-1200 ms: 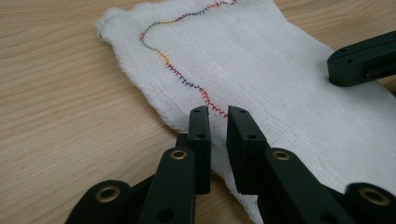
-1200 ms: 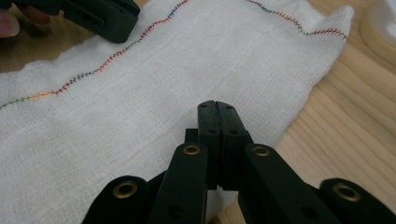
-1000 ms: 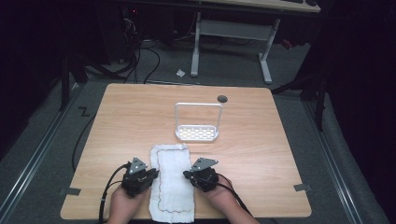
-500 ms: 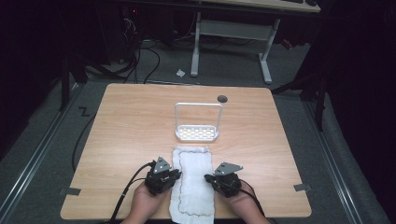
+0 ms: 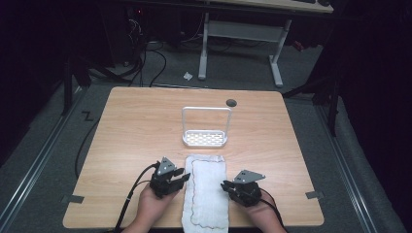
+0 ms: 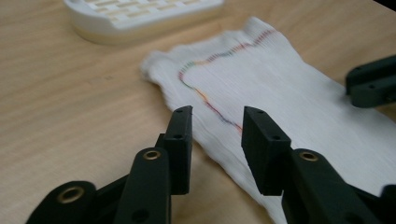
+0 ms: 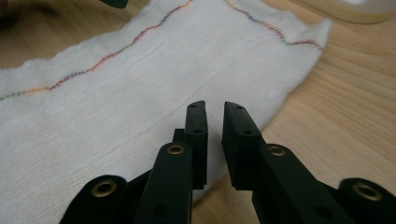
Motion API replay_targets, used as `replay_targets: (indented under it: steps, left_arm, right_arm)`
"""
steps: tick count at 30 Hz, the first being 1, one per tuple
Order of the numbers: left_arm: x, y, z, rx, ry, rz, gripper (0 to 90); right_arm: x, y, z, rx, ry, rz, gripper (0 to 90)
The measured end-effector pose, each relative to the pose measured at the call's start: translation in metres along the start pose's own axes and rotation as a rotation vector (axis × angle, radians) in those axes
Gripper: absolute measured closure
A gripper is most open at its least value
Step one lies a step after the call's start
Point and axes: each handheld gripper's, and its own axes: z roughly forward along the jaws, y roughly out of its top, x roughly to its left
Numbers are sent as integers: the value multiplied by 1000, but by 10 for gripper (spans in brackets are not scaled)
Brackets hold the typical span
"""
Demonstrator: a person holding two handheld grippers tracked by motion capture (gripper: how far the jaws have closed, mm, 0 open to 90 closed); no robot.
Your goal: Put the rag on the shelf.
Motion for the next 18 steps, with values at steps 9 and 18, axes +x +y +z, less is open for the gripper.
replay_targets:
  steps: [9,18]
  left_arm:
    - [24,25,40,24,45,-39,486]
    - [21,26,53,61,47,-14,615]
  right_arm:
    - [-18,-2,-3,-51,-46,76,676]
    - [-20,0,-4,-63,-58,85,693]
